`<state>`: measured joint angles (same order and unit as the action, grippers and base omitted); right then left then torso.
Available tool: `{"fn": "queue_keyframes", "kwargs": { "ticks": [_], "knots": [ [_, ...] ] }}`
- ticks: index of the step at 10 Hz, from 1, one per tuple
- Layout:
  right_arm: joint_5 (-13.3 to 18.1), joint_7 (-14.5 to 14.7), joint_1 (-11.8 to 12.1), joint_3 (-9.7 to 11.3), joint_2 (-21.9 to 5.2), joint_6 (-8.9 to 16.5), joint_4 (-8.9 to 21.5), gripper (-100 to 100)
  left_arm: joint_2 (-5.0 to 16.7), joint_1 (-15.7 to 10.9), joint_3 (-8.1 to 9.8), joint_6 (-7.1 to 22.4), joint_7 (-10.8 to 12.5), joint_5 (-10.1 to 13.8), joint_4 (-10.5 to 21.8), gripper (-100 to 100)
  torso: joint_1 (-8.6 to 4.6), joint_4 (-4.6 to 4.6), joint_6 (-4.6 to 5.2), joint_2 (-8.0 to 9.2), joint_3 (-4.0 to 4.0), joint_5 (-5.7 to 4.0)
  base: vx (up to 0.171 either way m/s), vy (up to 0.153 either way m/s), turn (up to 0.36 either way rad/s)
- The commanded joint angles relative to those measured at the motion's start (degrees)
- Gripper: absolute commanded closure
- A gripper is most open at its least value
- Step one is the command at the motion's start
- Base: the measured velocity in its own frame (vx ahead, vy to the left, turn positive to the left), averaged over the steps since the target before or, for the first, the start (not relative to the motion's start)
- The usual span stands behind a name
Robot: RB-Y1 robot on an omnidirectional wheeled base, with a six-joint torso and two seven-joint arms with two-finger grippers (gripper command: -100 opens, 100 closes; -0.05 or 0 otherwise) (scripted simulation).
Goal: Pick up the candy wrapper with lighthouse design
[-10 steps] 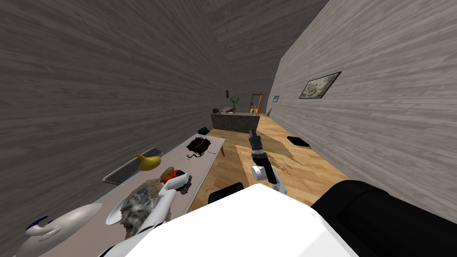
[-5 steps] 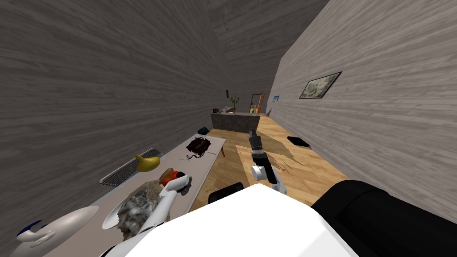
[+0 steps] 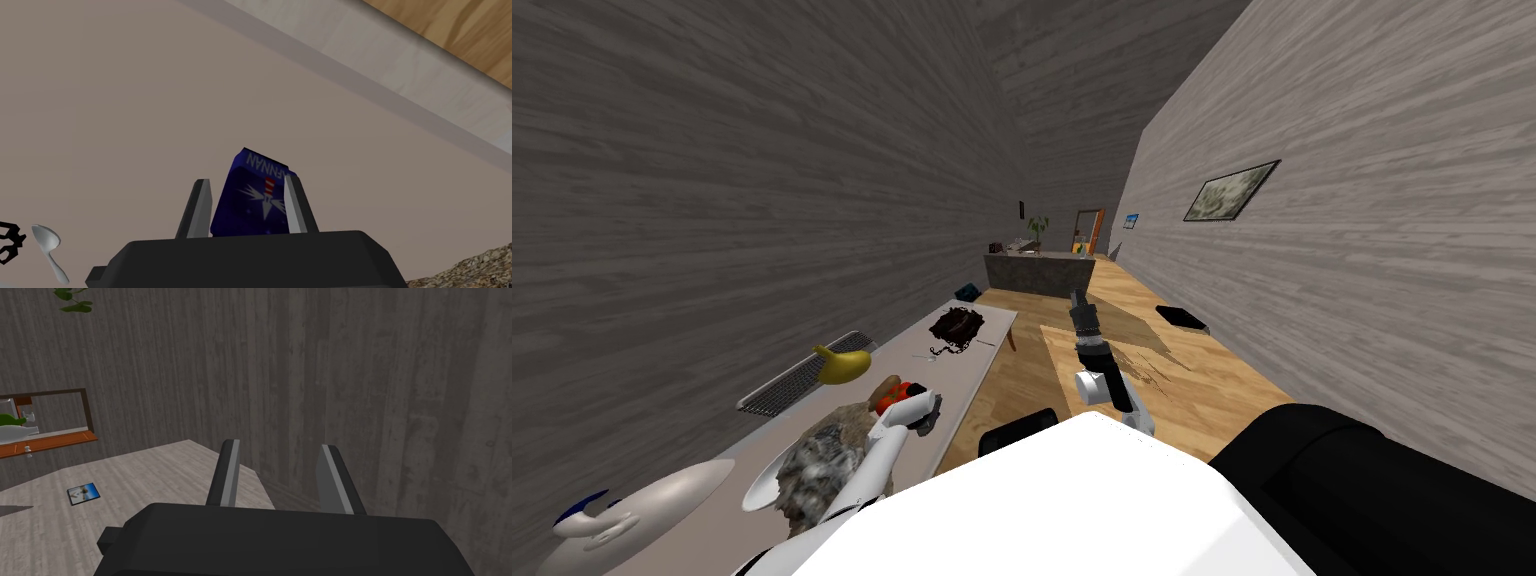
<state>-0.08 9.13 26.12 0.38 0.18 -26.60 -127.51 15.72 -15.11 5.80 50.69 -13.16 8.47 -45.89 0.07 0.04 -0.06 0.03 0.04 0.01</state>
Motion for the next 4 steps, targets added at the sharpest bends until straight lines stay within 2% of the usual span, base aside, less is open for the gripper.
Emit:
{"fn": "queue_keyframes", "kwargs": {
  "ticks": [1, 2, 3, 4],
  "knots": [
    [0.0, 0.0, 0.0, 0.0, 0.0, 0.0, 0.0, 0, 0.4, -0.1, 0.18, 1.7, -0.4, 0.3, -1.6, 100, 0.0, 0.0, 0.0, 0.0, 0.0, 0.0, -0.052, -0.029, 0.021],
    [0.0, 0.0, 0.0, 0.0, 0.0, 0.0, 0.0, 0, 0.6, -0.2, 0.32, 2.8, -0.6, 0.5, -2.4, 100, -0.03, 0.01, -0.01, 0.09, 0.05, -0.01, -0.051, -0.025, 0.015],
    [0.0, 0.0, 0.0, 0.0, 0.0, 0.0, 0.0, 0, 0.3, 0.1, 0.19, 2.1, -0.3, 0.2, -2.3, 100, -0.04, 0.03, 0.01, 0.12, 0.08, -0.02, -0.021, -0.011, 0.003],
    [0.0, 0.0, 0.0, 0.0, 0.0, 0.0, 0.0, 0, 0.3, 0.1, 0.2, 2.5, -0.3, 0.2, -2.4, 0, 0.01, 0.02, 0.01, 0.06, 0.04, -0.01, 0.0, 0.0, 0.0]
  ]
}}
